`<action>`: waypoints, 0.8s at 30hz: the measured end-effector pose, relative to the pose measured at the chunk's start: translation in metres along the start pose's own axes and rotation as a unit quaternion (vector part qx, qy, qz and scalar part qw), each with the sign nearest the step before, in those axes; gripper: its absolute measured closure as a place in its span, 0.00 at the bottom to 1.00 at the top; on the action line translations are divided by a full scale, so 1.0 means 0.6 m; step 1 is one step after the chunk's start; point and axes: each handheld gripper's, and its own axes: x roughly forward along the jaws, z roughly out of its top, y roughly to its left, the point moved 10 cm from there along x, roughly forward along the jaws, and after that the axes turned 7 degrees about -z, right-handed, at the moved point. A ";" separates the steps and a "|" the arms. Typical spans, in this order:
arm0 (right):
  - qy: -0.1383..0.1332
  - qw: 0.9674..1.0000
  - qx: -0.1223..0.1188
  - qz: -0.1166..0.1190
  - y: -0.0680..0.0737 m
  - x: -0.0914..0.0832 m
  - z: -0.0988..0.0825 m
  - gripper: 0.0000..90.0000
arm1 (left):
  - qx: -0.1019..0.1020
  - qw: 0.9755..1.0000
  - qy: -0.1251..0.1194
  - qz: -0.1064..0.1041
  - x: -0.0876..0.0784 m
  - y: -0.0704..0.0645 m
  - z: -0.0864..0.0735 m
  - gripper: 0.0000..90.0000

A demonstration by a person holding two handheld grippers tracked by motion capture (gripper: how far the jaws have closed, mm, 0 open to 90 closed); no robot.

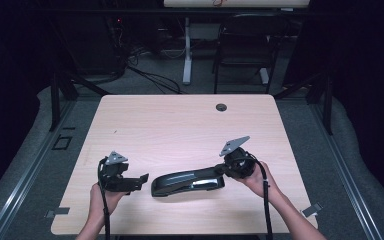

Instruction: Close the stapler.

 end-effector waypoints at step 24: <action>0.020 1.000 0.006 0.009 0.000 0.011 -0.010 1.00 | 0.010 1.000 0.011 0.001 0.008 -0.006 -0.002 0.15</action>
